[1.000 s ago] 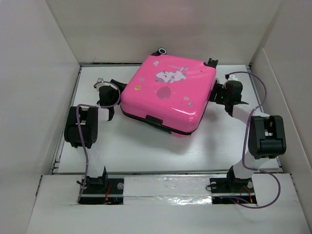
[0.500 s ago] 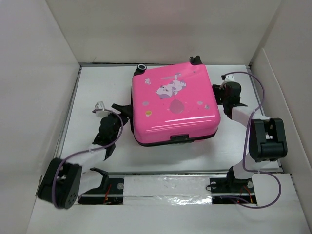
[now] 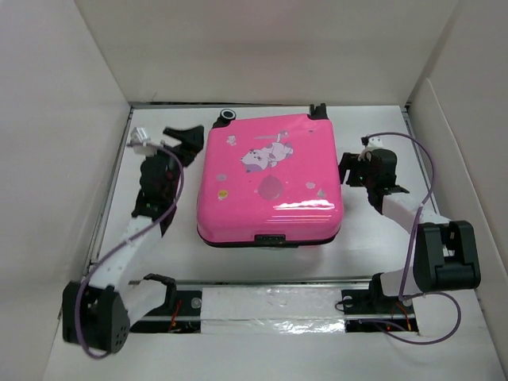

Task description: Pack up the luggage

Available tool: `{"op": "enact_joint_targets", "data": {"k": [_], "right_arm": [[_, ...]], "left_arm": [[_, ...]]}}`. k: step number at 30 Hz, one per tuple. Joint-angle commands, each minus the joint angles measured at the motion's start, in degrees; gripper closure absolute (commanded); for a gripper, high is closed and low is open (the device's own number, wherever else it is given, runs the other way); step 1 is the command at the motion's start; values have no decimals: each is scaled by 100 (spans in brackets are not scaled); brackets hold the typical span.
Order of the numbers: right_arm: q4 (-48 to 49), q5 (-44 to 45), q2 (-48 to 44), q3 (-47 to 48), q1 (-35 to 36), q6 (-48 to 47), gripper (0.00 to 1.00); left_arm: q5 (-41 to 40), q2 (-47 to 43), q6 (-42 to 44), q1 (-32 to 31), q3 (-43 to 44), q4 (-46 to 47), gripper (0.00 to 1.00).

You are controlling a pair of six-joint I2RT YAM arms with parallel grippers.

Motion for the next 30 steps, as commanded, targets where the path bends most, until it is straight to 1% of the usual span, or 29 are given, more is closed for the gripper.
{"op": "enact_joint_targets", "data": {"k": [1, 2, 3, 4, 5, 6, 7, 8, 9, 10, 11, 13, 14, 15, 20, 21, 23, 24, 26, 27, 28, 29, 30], "right_arm": [[399, -471, -281, 27, 71, 270, 25], [433, -480, -308, -34, 71, 261, 25], [468, -497, -325, -78, 71, 270, 23], [512, -506, -343, -131, 71, 270, 22], [574, -524, -352, -210, 71, 278, 22], [574, -524, -361, -228, 71, 278, 20], [566, -541, -361, -245, 71, 270, 20], [565, -542, -387, -272, 71, 270, 20], [565, -524, -404, -315, 71, 261, 18], [574, -533, -413, -342, 71, 270, 18], [618, -533, -440, -360, 71, 296, 18], [636, -550, -422, -386, 71, 296, 16], [627, -550, -379, -386, 71, 287, 14], [636, -568, -352, -386, 71, 296, 14], [618, -594, -246, -351, 133, 243, 13], [627, -586, -238, -334, 185, 243, 12], [618, -585, -229, -316, 185, 243, 12], [610, -577, -220, -316, 185, 243, 10], [574, -533, -203, -298, 185, 191, 10], [566, -515, -194, -307, 185, 199, 10], [557, -515, -194, -298, 185, 191, 10], [548, -515, -176, -298, 185, 191, 10], [530, -524, -176, -290, 237, 182, 10]], "left_arm": [[1035, 1458, -69, 639, 1544, -102, 8], [1656, 1857, -60, 772, 1899, -155, 8], [1897, 2235, 123, 869, 2337, -399, 8], [2030, 3074, 203, 957, 2820, -767, 7], [2528, 3535, 325, 1088, 3869, -1058, 7], [2820, 3949, 483, 1142, 4428, -1678, 7], [3031, 4779, 754, 1142, 4956, -2033, 6], [3599, 5179, 922, 1230, 5909, -2262, 6], [3883, 5540, 1063, 1309, 6398, -2769, 5], [4078, 6257, 1239, 1362, 6881, -3105, 4], [4610, 6569, 1319, 1362, 7652, -3213, 3], [5150, 7175, 1285, 1537, 8105, -3205, 1], [5639, 7300, 1145, 1538, 8273, -2770, 1], [5853, 7397, 1022, 1538, 8292, -2618, 1], [6416, 7890, 828, 1608, 8652, -2266, 1], [6565, 7934, 697, 1539, 8644, -2117, 1], [6619, 8013, 599, 1477, 8461, -1949, 1], [6724, 8013, 503, 1398, 8303, -1505, 1], [6926, 8057, 47, 1328, 7934, -1054, 1], [6979, 8066, -164, 1266, 7758, -399, 1], [7023, 8066, -653, 1266, 7582, -1, 1], [7041, 8075, -875, 1213, 7319, 290, 1], [7094, 8084, -1069, 1161, 7203, 824, 1]]}}
